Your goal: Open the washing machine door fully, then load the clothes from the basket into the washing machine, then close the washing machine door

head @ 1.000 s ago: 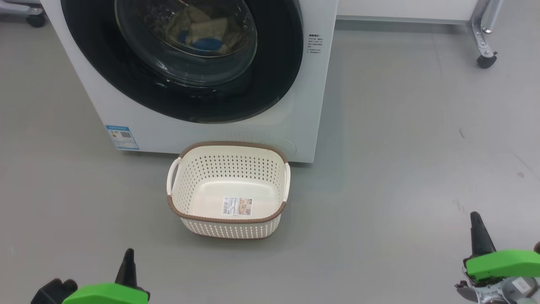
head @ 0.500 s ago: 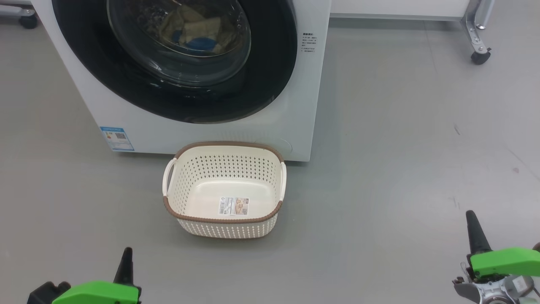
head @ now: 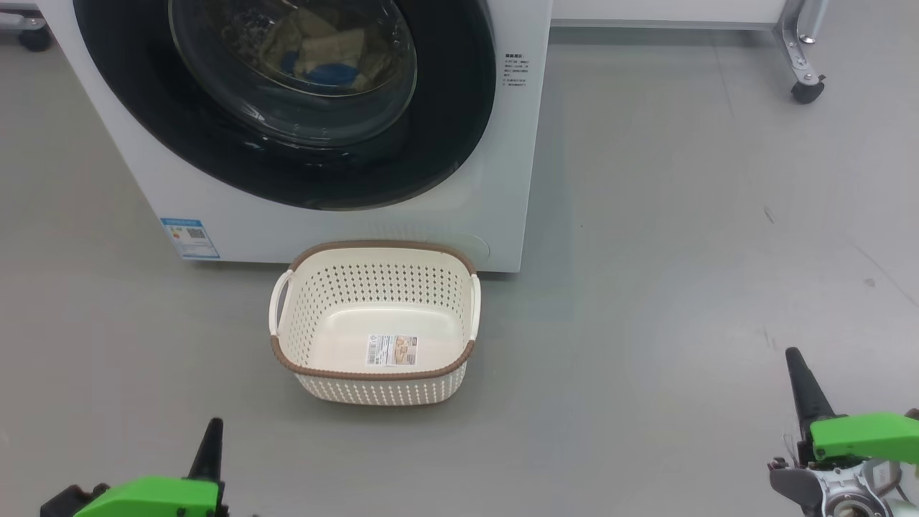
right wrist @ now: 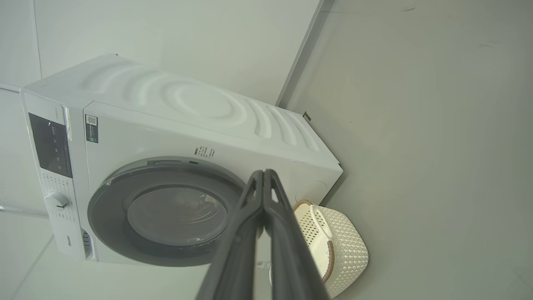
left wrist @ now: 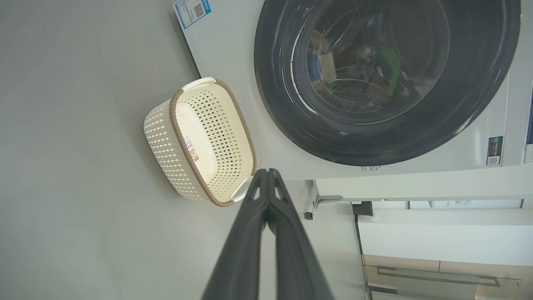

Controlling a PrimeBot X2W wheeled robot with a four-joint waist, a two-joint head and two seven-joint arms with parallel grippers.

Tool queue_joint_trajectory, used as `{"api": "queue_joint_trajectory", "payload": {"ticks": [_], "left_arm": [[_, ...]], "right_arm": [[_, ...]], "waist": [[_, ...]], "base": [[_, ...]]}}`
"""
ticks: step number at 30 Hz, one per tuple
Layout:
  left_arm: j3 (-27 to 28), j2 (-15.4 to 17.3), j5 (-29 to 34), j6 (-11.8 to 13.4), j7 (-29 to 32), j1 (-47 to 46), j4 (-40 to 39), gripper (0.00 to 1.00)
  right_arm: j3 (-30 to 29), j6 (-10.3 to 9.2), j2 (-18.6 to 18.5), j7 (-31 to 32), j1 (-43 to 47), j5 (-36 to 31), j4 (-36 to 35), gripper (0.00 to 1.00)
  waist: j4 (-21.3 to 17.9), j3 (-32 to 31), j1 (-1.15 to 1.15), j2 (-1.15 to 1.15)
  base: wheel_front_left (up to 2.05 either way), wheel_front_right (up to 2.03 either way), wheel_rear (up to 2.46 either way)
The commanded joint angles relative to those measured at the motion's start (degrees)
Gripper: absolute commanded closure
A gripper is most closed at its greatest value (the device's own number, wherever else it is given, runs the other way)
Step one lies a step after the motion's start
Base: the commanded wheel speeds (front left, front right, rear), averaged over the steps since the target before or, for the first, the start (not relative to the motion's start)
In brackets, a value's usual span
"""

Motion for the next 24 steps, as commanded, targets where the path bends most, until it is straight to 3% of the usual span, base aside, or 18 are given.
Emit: {"api": "queue_joint_trajectory", "payload": {"ticks": [1,24], "left_arm": [[2.20,0.43,-1.59,-0.18,0.58,-3.31,-2.25,1.00],[5.09,0.23,-14.79,-0.22,4.49,-3.83,-3.58,1.00]], "right_arm": [[1.11,-0.12,-1.22,0.70,-3.26,1.96,-2.26,1.00],[2.19,-0.16,-1.45,4.62,-4.26,17.45,-3.29,1.00]], "waist": [[-0.10,0.03,0.00,0.00],[-1.62,0.36,0.00,0.00]], "base": [[0.00,0.00,0.00],[0.00,0.00,0.00]]}}
